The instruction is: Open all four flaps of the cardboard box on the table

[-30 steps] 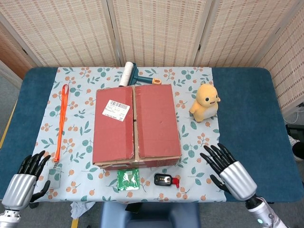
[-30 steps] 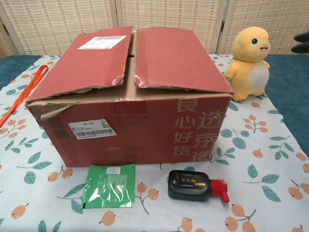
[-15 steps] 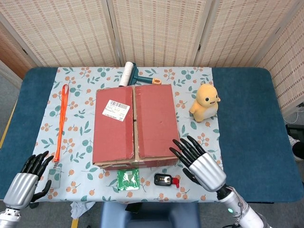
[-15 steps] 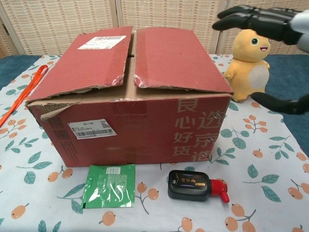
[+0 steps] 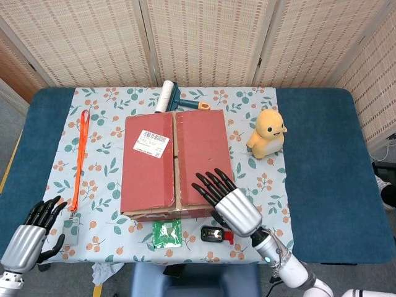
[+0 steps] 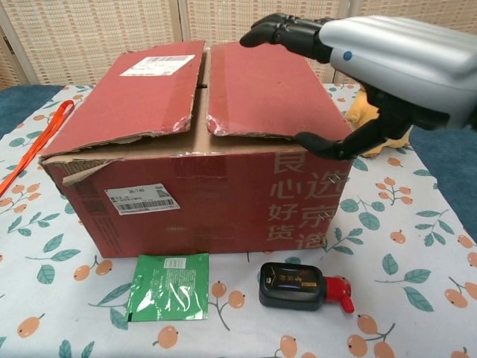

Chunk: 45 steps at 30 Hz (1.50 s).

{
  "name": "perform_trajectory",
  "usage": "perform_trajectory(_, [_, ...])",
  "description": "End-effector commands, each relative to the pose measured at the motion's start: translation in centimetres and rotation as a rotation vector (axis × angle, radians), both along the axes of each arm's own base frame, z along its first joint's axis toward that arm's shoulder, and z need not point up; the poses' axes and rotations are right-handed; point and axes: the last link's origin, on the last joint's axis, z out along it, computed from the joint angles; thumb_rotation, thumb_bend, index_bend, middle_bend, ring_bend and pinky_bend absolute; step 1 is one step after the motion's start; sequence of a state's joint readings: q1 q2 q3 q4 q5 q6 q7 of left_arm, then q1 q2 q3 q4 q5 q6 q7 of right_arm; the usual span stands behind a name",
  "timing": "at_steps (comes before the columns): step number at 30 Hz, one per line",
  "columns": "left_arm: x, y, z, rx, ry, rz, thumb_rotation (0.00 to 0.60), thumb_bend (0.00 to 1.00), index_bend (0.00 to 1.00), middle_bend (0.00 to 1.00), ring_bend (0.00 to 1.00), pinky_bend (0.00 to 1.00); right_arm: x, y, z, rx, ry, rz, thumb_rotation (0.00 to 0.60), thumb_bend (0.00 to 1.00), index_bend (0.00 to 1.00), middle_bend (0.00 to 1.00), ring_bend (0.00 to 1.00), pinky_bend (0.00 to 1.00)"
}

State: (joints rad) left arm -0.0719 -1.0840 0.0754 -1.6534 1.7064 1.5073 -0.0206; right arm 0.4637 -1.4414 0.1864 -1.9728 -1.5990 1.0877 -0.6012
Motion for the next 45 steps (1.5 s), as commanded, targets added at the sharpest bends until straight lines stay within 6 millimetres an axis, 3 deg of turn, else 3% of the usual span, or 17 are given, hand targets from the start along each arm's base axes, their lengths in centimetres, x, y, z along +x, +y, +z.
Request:
perform_trajectory(1, [0.1, -0.1, 0.1, 0.003, 0.004, -0.007, 0.600, 0.53, 0.00, 0.00, 0.01, 0.00, 0.6, -0.4, -0.7, 0.000, 0.003, 0.003, 0.600, 0.46, 0.00, 0.00, 0.00, 0.00])
perform_trajectory(17, [0.2, -0.7, 1.0, 0.032, -0.030, -0.011, 0.600, 0.53, 0.00, 0.00, 0.01, 0.00, 4.3, -1.8, -4.7, 0.011, 0.038, 0.007, 0.600, 0.46, 0.00, 0.00, 0.00, 0.00])
perform_trajectory(28, [-0.1, -0.9, 2.1, 0.059, -0.063, -0.012, 0.600, 0.53, 0.00, 0.00, 0.01, 0.00, 6.3, -3.2, -5.7, -0.018, 0.057, 0.023, 0.600, 0.46, 0.00, 0.00, 0.00, 0.00])
perform_trajectory(38, [-0.1, -1.0, 2.2, 0.066, -0.063, -0.011, 0.600, 0.53, 0.00, 0.00, 0.01, 0.00, 7.4, -3.4, -3.9, -0.075, -0.003, 0.032, 0.600, 0.46, 0.00, 0.00, 0.00, 0.00])
perform_trajectory(45, [-0.2, -1.0, 2.1, 0.070, -0.033, -0.004, 0.600, 0.53, 0.00, 0.00, 0.01, 0.00, 6.5, -2.7, 0.2, -0.166, -0.068, 0.026, 0.600, 0.46, 0.00, 0.00, 0.00, 0.00])
